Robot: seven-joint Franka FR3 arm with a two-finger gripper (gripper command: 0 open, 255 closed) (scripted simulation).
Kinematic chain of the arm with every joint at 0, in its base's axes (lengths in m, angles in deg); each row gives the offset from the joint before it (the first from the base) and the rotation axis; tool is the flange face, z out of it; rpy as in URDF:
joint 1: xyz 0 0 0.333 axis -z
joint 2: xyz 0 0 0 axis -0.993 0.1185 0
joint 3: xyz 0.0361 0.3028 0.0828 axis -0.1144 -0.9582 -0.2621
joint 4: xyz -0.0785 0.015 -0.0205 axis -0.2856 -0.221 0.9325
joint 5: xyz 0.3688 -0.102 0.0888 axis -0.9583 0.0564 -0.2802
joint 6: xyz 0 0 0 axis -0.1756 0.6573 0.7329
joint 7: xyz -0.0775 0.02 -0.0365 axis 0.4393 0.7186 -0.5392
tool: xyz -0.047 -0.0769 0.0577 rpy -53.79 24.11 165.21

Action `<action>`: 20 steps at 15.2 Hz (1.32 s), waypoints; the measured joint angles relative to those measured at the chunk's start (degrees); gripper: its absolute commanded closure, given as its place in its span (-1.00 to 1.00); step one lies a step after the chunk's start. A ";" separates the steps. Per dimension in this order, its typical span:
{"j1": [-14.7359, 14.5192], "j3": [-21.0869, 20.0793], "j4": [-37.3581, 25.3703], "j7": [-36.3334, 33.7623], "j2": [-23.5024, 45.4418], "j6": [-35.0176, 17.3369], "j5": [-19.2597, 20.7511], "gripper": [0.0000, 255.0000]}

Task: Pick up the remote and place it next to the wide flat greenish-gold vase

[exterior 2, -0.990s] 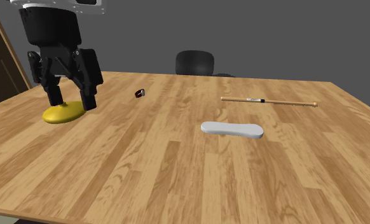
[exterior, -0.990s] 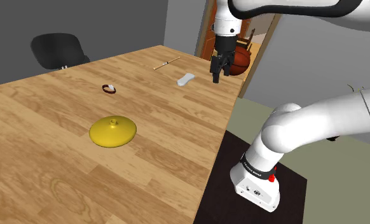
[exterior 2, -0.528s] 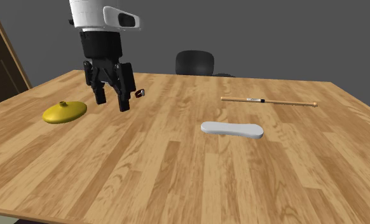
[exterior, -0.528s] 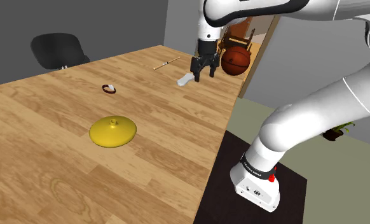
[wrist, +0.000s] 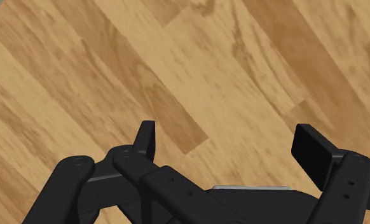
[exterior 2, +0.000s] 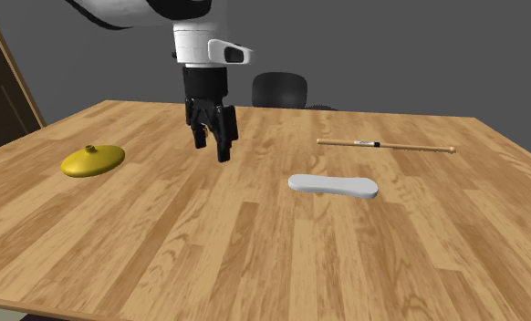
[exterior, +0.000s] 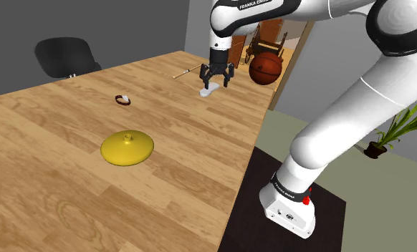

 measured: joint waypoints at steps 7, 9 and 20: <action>2.94 2.07 -10.54 -8.58 13.69 -5.08 0.08 -1.00; 3.62 2.79 -13.54 -10.89 17.08 -6.06 -0.12 -1.00; 8.04 7.62 -32.83 -21.42 35.66 -8.57 -2.99 -1.00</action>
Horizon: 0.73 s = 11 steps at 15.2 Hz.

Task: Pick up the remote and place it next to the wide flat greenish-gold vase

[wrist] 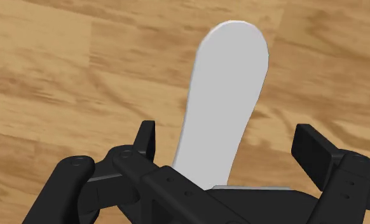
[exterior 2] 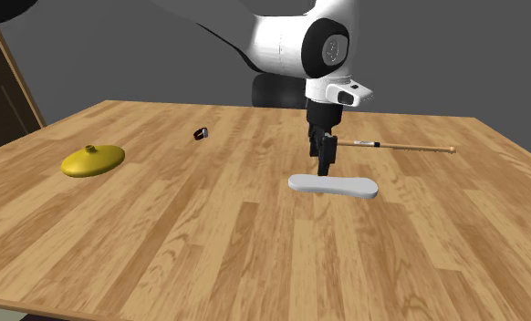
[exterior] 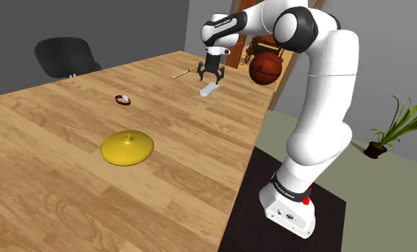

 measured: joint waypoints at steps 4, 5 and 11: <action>1.47 1.19 -5.41 -2.42 5.08 -0.48 -1.22 -1.00; 1.56 1.25 -5.14 -2.49 5.31 -1.02 -1.30 -1.00; 1.77 1.25 -3.29 -2.42 7.03 -4.62 -1.52 -1.00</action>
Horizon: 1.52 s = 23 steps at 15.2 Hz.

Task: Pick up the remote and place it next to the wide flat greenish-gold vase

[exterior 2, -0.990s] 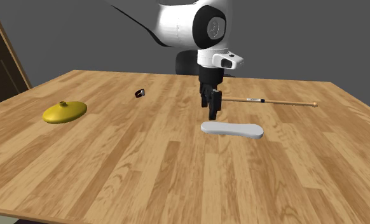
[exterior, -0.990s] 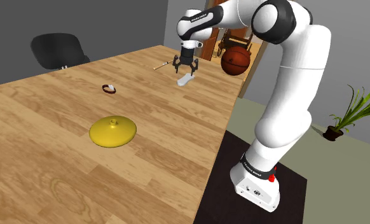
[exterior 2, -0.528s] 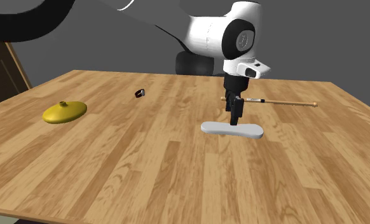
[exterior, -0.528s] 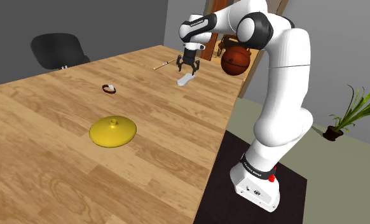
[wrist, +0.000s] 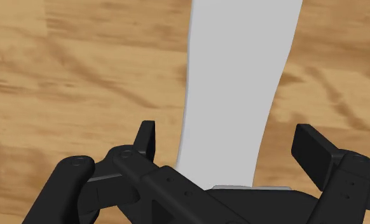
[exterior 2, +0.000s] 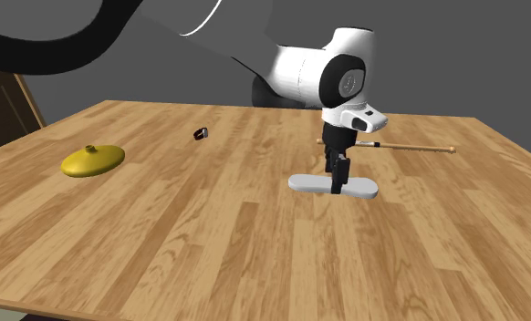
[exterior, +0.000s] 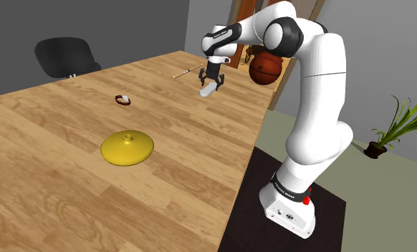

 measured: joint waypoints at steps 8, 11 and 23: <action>0.01 0.00 0.38 0.01 0.10 -0.52 -0.01 1.00; 0.00 -0.01 0.38 0.01 0.11 -0.52 -0.02 1.00; -0.05 0.06 -1.46 -0.07 -1.20 2.61 0.11 1.00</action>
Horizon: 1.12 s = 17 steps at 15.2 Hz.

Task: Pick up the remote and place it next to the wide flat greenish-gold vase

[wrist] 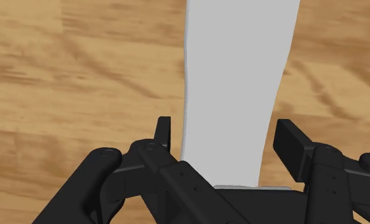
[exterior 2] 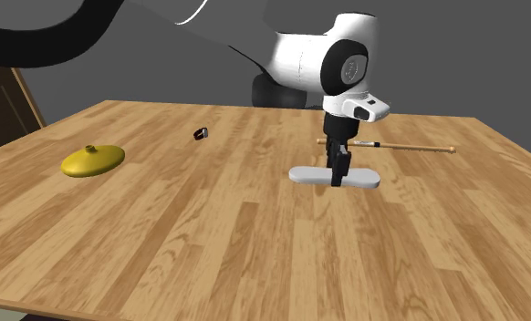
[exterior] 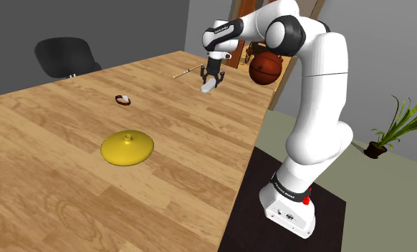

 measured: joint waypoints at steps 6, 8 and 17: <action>-0.05 0.08 -2.28 -0.07 -1.63 3.91 0.17 1.00; -0.03 0.12 -2.96 -0.04 -2.15 5.11 0.21 1.00; 0.02 0.20 -8.11 -0.07 -3.34 11.44 0.33 1.00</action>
